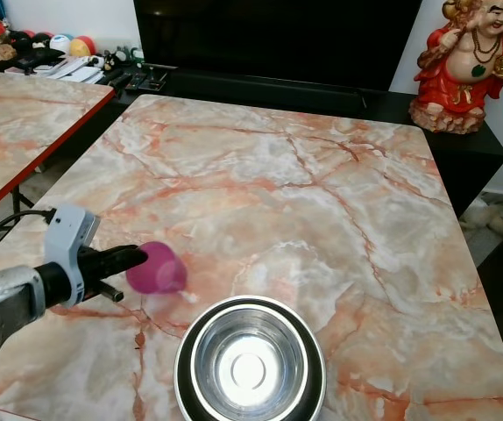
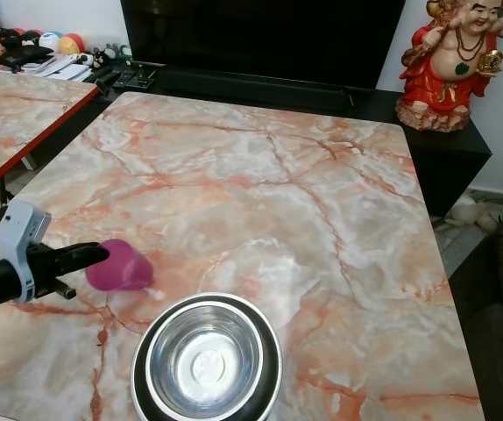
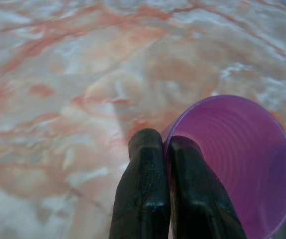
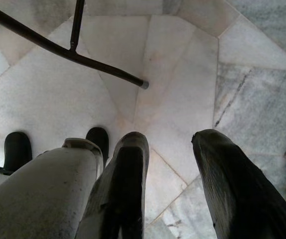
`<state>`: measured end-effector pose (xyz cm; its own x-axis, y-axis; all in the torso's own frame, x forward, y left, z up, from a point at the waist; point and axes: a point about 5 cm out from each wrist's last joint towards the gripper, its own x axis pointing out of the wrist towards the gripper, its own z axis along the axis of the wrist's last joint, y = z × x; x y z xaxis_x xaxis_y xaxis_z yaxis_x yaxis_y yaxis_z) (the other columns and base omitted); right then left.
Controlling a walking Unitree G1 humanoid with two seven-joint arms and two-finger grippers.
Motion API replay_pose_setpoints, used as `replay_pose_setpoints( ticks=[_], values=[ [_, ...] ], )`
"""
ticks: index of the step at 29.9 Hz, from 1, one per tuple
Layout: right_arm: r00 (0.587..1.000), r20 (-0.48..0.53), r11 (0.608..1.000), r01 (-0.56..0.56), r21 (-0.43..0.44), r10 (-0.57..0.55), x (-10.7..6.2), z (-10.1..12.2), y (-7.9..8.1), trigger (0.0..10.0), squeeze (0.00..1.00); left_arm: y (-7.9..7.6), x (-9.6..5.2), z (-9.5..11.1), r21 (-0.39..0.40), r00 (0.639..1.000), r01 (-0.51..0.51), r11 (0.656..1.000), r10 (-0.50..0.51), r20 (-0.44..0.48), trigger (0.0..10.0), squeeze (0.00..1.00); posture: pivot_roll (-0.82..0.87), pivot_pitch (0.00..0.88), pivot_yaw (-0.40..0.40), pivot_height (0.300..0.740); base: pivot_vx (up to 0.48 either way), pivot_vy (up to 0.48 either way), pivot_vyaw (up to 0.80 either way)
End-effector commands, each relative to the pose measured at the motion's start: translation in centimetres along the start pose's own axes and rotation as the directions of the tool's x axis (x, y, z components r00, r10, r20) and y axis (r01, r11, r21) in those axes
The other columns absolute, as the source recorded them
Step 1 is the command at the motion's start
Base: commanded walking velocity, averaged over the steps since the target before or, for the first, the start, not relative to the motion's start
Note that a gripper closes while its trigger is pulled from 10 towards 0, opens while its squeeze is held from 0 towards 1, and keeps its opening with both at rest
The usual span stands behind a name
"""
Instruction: Setting the table
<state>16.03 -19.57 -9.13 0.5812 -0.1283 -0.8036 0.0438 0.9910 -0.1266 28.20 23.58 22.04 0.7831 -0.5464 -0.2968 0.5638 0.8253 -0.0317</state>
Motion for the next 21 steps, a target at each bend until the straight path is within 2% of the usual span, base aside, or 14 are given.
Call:
replay_pose_setpoints(
  ticks=[1,4,7,8,9,21],
  values=[
    [1.0,-0.028,1.0,0.003,0.002,-0.003,-0.2,-0.8,-0.1,10.0,0.0,-0.5,-0.7,0.9,0.028,0.998,0.046,0.999,-0.045,-0.044,10.0,0.0,0.14,0.126,-0.011,0.74,0.0,0.0,0.0],
    [1.0,-0.028,1.0,0.002,0.003,-0.002,-0.2,-0.8,-0.1,10.0,0.0,-0.6,-0.8,1.0,0.027,0.997,0.059,0.998,-0.057,-0.058,10.0,0.0,0.14,0.126,-0.009,0.74,0.0,0.0,0.0],
    [1.0,-0.028,1.0,0.0,0.006,0.0,-0.2,-0.8,0.1,10.0,0.0,-0.5,-1.5,0.4,0.06,0.985,0.071,0.996,-0.06,-0.162,10.0,0.0,0.14,0.119,0.006,0.74,0.0,0.0,0.0],
    [1.0,-0.028,1.0,0.0,0.006,0.0,-0.2,-0.8,0.1,10.0,0.0,-0.5,-1.5,0.4,0.06,0.985,0.071,0.996,-0.06,-0.162,10.0,0.0,0.14,0.119,0.006,0.74,0.0,0.0,0.0],
    [1.0,-0.02,1.0,-0.002,0.011,0.002,-0.2,-0.7,0.4,10.0,0.0,-0.6,-2.1,-0.1,0.068,0.972,0.093,0.993,-0.076,-0.221,10.0,0.0,0.14,0.118,0.01,0.74,0.0,0.0,0.0],
    [1.0,-0.013,1.0,0.001,0.011,-0.001,-0.2,-0.7,0.5,10.0,0.0,-1.0,-2.5,-0.6,0.067,0.941,0.163,0.984,-0.134,-0.31,10.0,0.0,0.14,0.114,0.019,0.74,0.0,0.0,0.0]
  ],
)
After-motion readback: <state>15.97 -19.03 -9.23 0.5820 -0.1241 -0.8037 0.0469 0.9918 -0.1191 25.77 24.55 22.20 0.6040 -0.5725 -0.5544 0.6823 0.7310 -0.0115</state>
